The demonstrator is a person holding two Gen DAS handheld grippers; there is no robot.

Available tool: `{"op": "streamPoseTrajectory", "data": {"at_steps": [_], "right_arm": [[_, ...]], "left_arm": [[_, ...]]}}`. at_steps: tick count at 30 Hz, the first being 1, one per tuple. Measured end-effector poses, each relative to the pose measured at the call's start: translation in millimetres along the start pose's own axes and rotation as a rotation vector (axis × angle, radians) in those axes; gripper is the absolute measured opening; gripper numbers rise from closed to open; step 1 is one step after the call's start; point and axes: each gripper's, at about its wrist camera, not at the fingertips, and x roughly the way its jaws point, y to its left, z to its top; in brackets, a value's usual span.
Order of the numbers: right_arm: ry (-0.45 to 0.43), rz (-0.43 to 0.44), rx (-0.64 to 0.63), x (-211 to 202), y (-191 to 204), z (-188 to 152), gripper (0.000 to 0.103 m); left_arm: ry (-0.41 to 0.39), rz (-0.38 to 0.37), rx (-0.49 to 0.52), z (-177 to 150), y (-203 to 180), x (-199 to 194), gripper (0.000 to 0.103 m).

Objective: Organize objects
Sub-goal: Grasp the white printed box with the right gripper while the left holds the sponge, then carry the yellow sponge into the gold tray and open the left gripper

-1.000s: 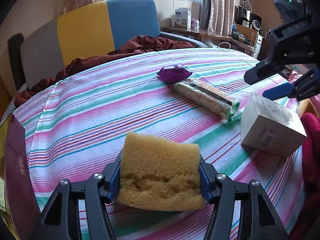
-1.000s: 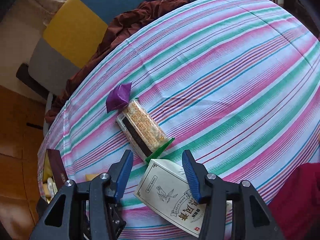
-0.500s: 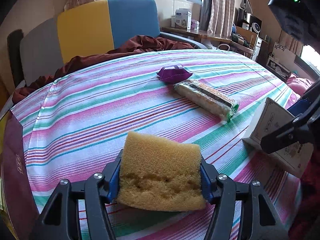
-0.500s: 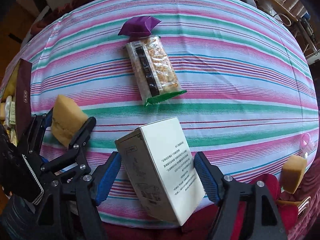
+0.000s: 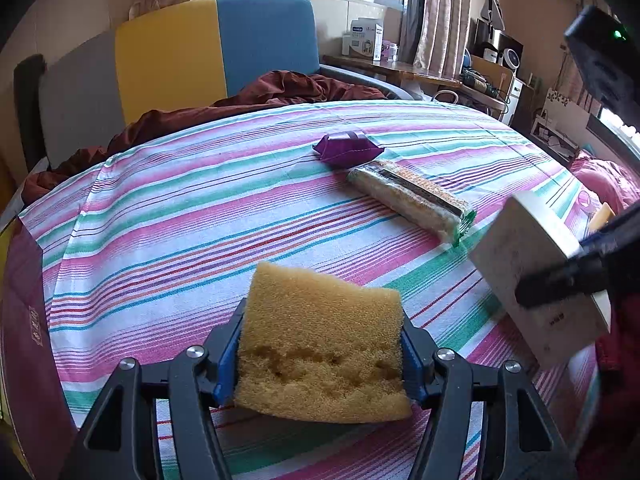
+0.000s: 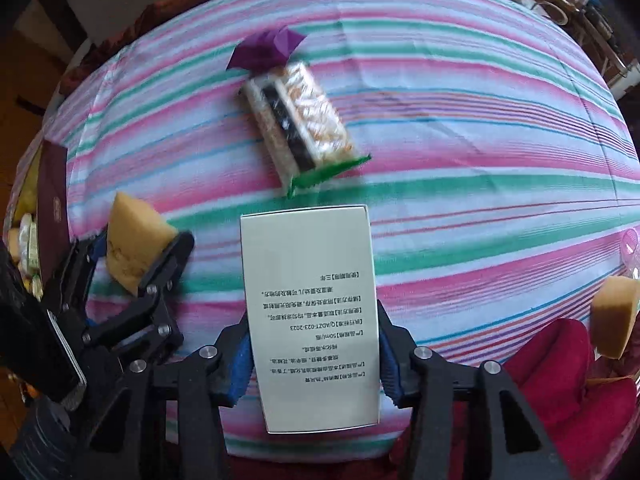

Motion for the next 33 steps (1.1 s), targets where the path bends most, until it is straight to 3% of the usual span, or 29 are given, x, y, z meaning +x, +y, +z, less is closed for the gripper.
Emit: {"op": "streamPoseTrajectory", "data": {"at_steps": [3, 6, 11, 13, 24, 29, 33], "right_arm": [[-0.163, -0.074, 0.125, -8.9, -16.4, 9.5, 0.051], [-0.234, -0.101, 0.182, 2.1, -24.6, 10.8, 0.05], [-0.253, -0.098, 0.256, 5.7, -24.8, 27.3, 0.05], [-0.234, -0.045, 0.307, 7.0, -31.5, 38.0, 0.05], [-0.231, -0.02, 0.355, 5.8, -39.8, 35.2, 0.05], [-0.246, 0.012, 0.387, 3.1, -45.9, 34.9, 0.05], [-0.285, 0.022, 0.379, -5.2, -43.0, 31.9, 0.05]], "left_arm": [[0.0, -0.002, -0.001, -0.2, 0.5, -0.2, 0.066], [0.001, -0.004, -0.002, -0.6, 1.1, -1.0, 0.066], [0.001, -0.002, 0.0, -0.8, 1.2, -1.5, 0.066], [0.001, 0.003, 0.004, -0.9, 0.3, -1.4, 0.065], [0.025, 0.043, 0.006, 0.3, -3.6, -4.5, 0.062], [0.035, 0.043, -0.058, -8.5, 2.8, -27.6, 0.062], [-0.011, 0.059, -0.066, -7.1, 6.8, -63.7, 0.062]]}}
